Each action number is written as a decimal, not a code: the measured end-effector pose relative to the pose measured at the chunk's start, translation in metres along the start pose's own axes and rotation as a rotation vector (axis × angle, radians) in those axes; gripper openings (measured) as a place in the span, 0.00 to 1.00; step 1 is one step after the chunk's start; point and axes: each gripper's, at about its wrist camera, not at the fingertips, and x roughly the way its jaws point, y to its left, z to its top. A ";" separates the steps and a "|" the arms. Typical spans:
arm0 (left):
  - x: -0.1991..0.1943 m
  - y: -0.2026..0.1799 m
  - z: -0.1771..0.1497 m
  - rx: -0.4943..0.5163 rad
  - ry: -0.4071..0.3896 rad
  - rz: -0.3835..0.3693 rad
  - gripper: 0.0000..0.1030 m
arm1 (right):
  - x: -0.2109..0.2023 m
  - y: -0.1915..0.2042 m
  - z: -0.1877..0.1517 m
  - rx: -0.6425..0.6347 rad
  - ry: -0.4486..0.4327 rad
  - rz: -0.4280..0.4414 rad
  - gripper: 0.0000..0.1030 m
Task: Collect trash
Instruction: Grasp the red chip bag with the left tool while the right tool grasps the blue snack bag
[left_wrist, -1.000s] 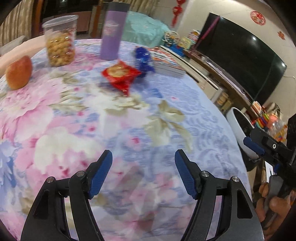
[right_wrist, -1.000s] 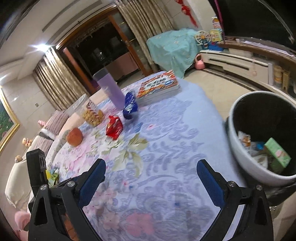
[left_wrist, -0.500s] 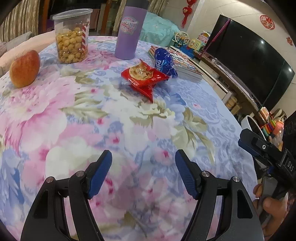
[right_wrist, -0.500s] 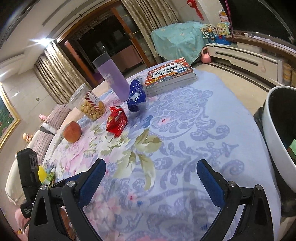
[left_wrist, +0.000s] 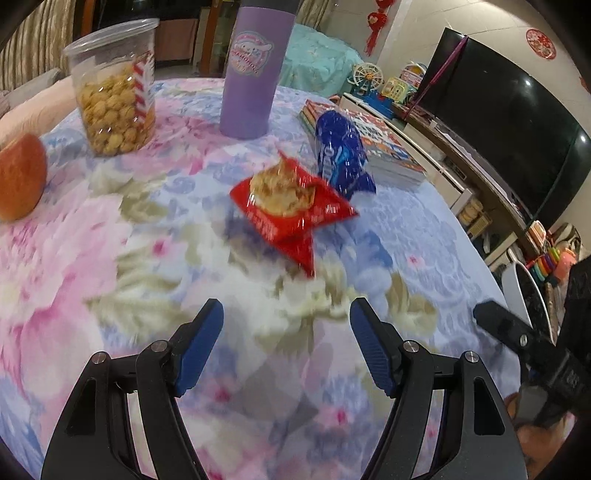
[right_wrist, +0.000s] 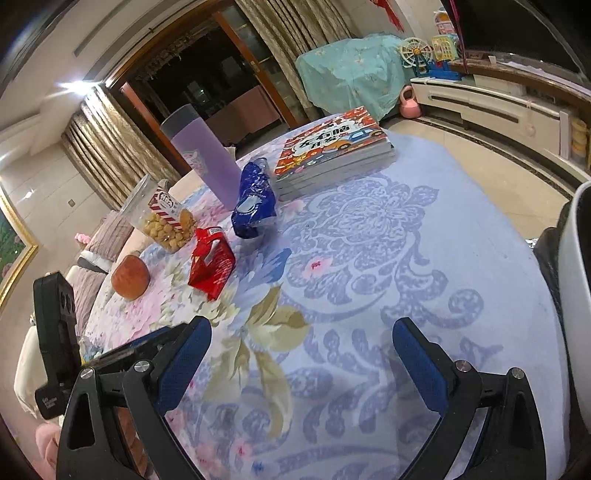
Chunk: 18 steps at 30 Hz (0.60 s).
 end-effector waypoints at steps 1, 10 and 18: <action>0.004 -0.001 0.004 0.001 -0.002 -0.001 0.70 | 0.002 0.000 0.001 -0.001 0.001 0.001 0.97; 0.032 -0.004 0.023 0.021 -0.004 -0.016 0.19 | 0.016 -0.006 0.015 0.006 -0.005 0.007 0.97; 0.006 0.017 0.006 -0.031 -0.025 -0.035 0.03 | 0.035 0.003 0.028 -0.007 -0.013 0.018 0.97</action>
